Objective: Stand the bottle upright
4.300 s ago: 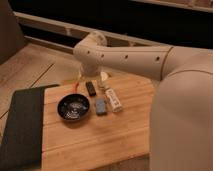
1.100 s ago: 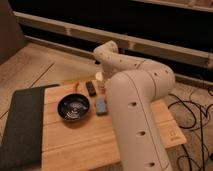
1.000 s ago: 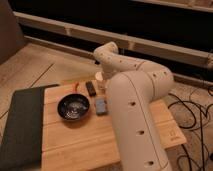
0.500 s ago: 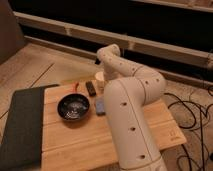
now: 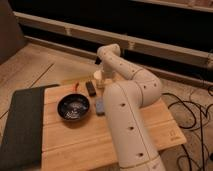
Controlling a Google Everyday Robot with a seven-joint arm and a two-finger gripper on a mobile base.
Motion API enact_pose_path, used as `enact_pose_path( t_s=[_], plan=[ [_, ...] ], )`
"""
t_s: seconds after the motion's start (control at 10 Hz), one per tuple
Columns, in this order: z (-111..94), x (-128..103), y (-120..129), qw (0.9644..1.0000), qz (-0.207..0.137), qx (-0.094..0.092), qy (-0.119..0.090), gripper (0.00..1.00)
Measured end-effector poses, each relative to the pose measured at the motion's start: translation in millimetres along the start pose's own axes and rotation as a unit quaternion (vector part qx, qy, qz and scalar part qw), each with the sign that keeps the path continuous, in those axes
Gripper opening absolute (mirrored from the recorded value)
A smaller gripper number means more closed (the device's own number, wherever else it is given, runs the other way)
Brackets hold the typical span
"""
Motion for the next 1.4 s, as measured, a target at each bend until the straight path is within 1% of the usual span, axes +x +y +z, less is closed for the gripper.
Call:
enact_pose_path(
  t_s=[0.4,0.5,0.6,0.7,0.9,1.0,1.2,1.3,1.4],
  plan=[
    [1,0,0,1.0000,-0.001,0.001,0.000,0.65],
    [8,3,-2,0.9999,-0.007,0.013,0.004,0.65],
    [21,9,0,0.9995,-0.015,0.026,0.011,0.65],
    [30,12,5,0.9989,-0.023,0.037,0.013,0.65],
    [36,19,4,0.9981,-0.025,0.054,0.018,0.65],
    [35,20,2,0.9979,-0.022,0.059,0.016,0.65],
    [33,20,1,0.9977,-0.018,0.065,0.009,0.65],
    [33,22,0,0.9977,-0.015,0.065,0.009,0.65],
    [36,23,0,0.9980,-0.012,0.061,0.008,0.61]
  ],
)
